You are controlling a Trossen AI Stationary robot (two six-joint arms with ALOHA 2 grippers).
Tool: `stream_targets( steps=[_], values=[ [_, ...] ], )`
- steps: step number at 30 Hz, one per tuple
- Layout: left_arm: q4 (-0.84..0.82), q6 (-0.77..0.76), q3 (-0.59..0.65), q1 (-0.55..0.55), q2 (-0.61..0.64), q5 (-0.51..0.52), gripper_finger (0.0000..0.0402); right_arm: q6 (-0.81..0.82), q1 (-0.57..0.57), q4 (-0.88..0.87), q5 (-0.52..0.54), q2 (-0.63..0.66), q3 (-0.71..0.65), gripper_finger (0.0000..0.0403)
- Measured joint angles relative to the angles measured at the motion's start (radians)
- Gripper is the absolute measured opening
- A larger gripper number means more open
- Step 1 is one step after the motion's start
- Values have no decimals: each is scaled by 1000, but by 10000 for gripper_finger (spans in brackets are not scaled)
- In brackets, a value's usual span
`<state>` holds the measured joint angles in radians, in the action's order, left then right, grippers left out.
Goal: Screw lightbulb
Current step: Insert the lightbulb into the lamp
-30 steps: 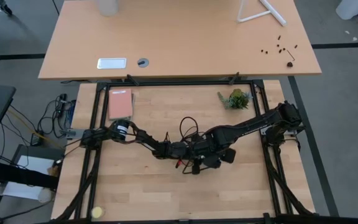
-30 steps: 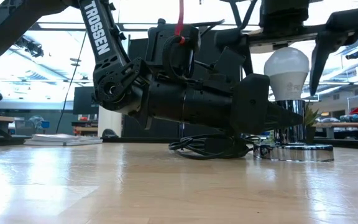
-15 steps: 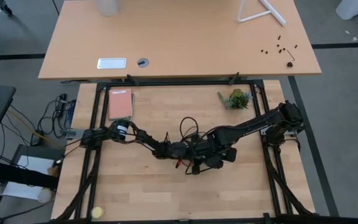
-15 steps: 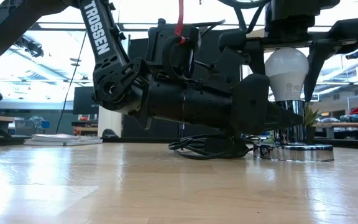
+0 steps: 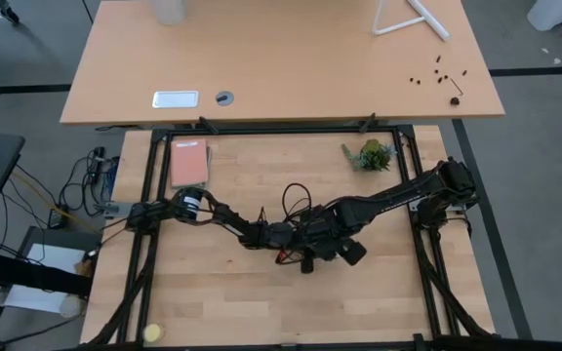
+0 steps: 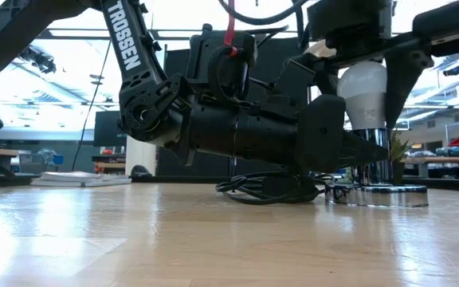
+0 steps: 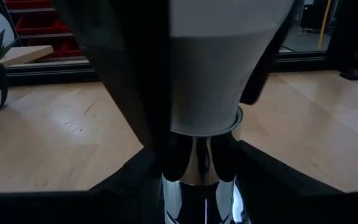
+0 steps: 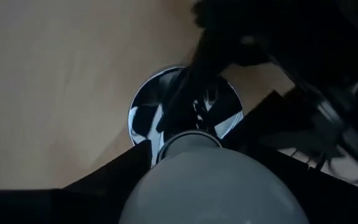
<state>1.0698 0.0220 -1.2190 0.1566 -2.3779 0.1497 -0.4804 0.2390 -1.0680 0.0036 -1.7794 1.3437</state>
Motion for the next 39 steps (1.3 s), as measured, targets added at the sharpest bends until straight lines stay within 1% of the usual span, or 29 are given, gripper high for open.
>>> stream_targets(
  steps=[4, 7, 11, 15, 20, 22, 25, 28, 35, 39],
  values=[
    [0, 0, 0, 0, 0, -4, 178, 211, -1, 2, 1, 0, 0, 251],
    [0, 0, 0, 0, 0, -5, 178, 357, -1, 1, 3, -1, 0, 249],
    [0, 0, 0, 0, 0, -5, 178, 539, -1, 4, -2, -1, 0, 266],
    [0, 1, 0, 0, 0, -2, 178, 784, -4, 5, -16, -1, 0, 275],
    [0, 1, 0, 0, 0, -7, 178, 1067, -15, 0, -17, -2, 0, 257],
    [0, 1, -1, 0, 0, -8, 178, 1147, -19, -4, -20, -2, 0, 252],
    [0, 0, -1, 0, 0, -7, 178, 1220, -24, -7, -23, -2, -1, 255],
    [0, 0, -1, 0, 0, 0, 178, 1274, -32, -15, -33, -2, 11, 275],
    [1, 0, 0, 0, 0, 6, 178, 1282, -54, -67, -38, -7, 73, 327],
    [1, 0, 0, 0, 0, 6, 178, 1282, -59, -110, -86, -7, 76, 343]
  ],
)
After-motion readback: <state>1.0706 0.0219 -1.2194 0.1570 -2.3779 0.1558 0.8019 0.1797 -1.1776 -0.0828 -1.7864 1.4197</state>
